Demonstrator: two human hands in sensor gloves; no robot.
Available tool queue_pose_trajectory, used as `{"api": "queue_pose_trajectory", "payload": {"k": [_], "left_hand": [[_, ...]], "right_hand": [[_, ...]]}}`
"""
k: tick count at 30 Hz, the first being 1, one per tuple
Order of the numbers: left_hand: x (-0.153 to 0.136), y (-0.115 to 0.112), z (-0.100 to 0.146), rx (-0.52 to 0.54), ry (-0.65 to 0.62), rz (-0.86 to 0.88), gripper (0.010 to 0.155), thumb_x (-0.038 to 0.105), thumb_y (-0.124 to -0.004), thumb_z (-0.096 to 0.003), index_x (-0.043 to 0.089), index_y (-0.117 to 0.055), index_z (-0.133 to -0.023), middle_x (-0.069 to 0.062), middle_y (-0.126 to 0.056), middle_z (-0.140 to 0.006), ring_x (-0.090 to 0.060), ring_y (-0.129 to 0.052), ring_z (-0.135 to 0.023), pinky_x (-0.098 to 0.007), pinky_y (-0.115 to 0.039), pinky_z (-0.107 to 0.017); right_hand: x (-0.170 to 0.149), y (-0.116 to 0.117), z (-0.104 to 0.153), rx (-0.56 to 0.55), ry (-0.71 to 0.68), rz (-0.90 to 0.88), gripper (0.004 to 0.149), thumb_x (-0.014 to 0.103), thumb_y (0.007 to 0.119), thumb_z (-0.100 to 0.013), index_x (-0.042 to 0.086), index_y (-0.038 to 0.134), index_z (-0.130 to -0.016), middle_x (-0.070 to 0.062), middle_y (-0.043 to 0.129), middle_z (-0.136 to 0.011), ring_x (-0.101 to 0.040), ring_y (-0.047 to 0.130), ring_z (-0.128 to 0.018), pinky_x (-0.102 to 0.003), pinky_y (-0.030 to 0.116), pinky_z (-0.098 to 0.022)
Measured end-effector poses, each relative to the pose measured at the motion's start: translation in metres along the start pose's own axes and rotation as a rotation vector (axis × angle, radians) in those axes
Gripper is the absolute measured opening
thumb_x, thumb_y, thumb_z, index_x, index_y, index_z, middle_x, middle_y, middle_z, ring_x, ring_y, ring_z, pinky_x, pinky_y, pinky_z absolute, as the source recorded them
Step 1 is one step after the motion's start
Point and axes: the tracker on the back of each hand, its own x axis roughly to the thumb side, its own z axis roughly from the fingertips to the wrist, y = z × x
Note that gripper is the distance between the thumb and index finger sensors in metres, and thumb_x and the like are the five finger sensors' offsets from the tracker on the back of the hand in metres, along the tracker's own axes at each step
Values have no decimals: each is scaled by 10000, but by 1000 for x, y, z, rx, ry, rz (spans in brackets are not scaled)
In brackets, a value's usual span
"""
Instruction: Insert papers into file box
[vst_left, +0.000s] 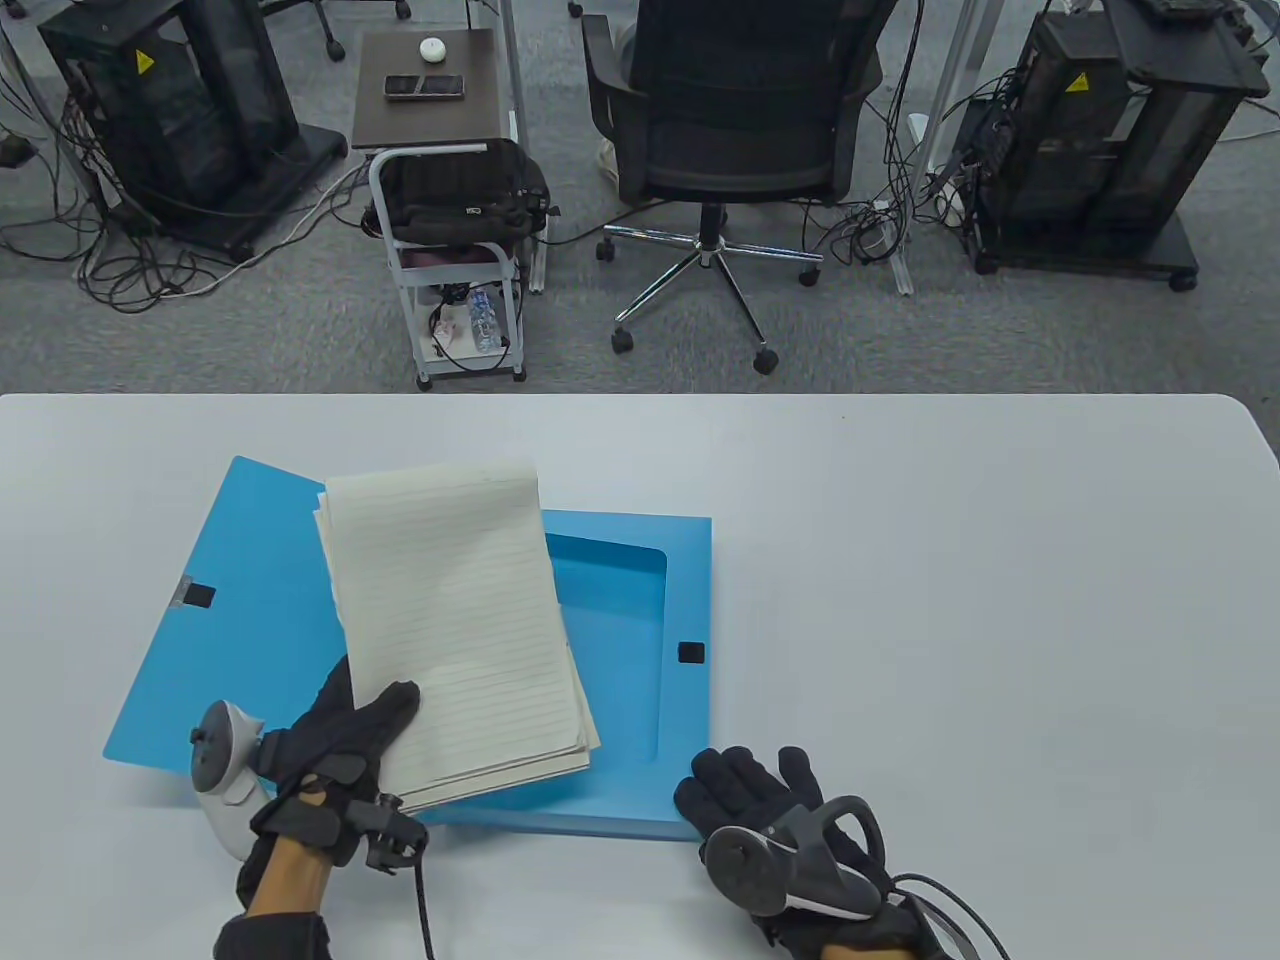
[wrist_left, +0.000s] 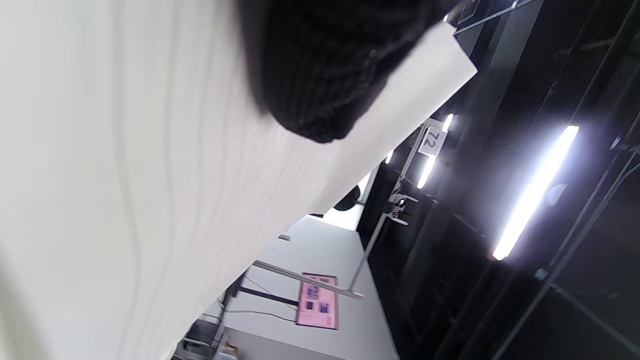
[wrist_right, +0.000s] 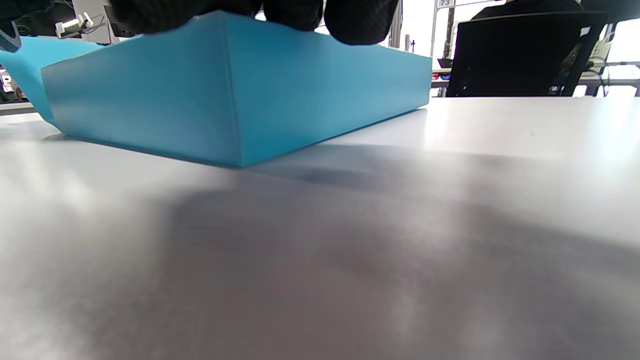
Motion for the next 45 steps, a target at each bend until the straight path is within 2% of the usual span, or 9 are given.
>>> {"api": "queue_pose_trajectory", "payload": {"k": [3, 6, 13, 18, 21, 24, 36, 42, 45], "left_hand": [[28, 20, -8, 45, 50, -173, 683, 267, -895, -408, 224, -592, -1018, -217, -852, -822, -428, -1098, -445, -432, -977, -234], [42, 38, -16, 138, 127, -285, 682, 262, -900, -402, 237, -605, -1016, -219, -856, -819, -434, -1102, -431, -435, -979, -222], [24, 61, -29, 290, 284, -351, 667, 264, -923, -374, 204, -667, -987, -237, -904, -757, -432, -1116, -371, -428, -981, -173], [8, 69, -37, 258, 403, -398, 663, 269, -928, -368, 203, -687, -981, -234, -923, -738, -424, -1123, -356, -420, -983, -163], [-3, 74, -39, 243, 450, -291, 671, 269, -930, -365, 204, -681, -984, -232, -921, -742, -425, -1121, -358, -420, -980, -165], [-9, 77, -39, 195, 501, -331, 674, 284, -923, -366, 232, -667, -987, -197, -918, -765, -410, -1121, -388, -415, -976, -189], [-25, 66, -41, 172, 703, -456, 703, 306, -916, -353, 175, -630, -982, -144, -918, -747, -378, -1122, -382, -413, -943, -172], [-35, 45, -48, 143, 784, -572, 748, 346, -927, -338, 134, -599, -975, -130, -888, -748, -369, -1100, -431, -435, -925, -229], [-34, 29, -55, 126, 829, -718, 745, 376, -935, -331, 113, -619, -952, -131, -890, -720, -367, -1085, -459, -462, -908, -281]], "right_hand": [[-3, -1, -1, 82, 2, -41, 589, 426, 595, -417, 314, 360, -945, 1, 310, -1069, -313, 449, -1014, -700, 419, -691], [0, -4, -3, 52, -1, -6, 572, 421, 599, -412, 302, 404, -936, -3, 355, -1066, -300, 471, -1010, -690, 436, -693], [-4, -1, -3, 85, -9, -50, 597, 433, 607, -412, 305, 368, -944, -5, 311, -1069, -326, 440, -1011, -698, 428, -689], [-4, -1, -3, 90, -9, -53, 596, 433, 606, -411, 302, 372, -943, -6, 312, -1069, -358, 440, -1007, -702, 427, -685], [-7, -1, -4, 140, -26, -76, 616, 439, 606, -411, 304, 339, -949, -8, 271, -1068, -365, 412, -1010, -704, 416, -686], [-9, -1, -4, 145, -26, -90, 617, 439, 607, -411, 309, 335, -949, -2, 260, -1067, -367, 402, -1010, -705, 408, -686], [-8, -2, -5, 138, -32, -61, 618, 444, 608, -407, 308, 344, -949, -6, 276, -1070, -384, 417, -1008, -704, 415, -687], [-8, -2, -5, 136, -35, -59, 620, 447, 607, -405, 304, 349, -950, -10, 284, -1071, -377, 418, -1009, -704, 411, -688], [-8, -2, -5, 139, -36, -62, 624, 452, 604, -402, 305, 346, -951, -9, 279, -1072, -385, 433, -1007, -705, 416, -688]]}}
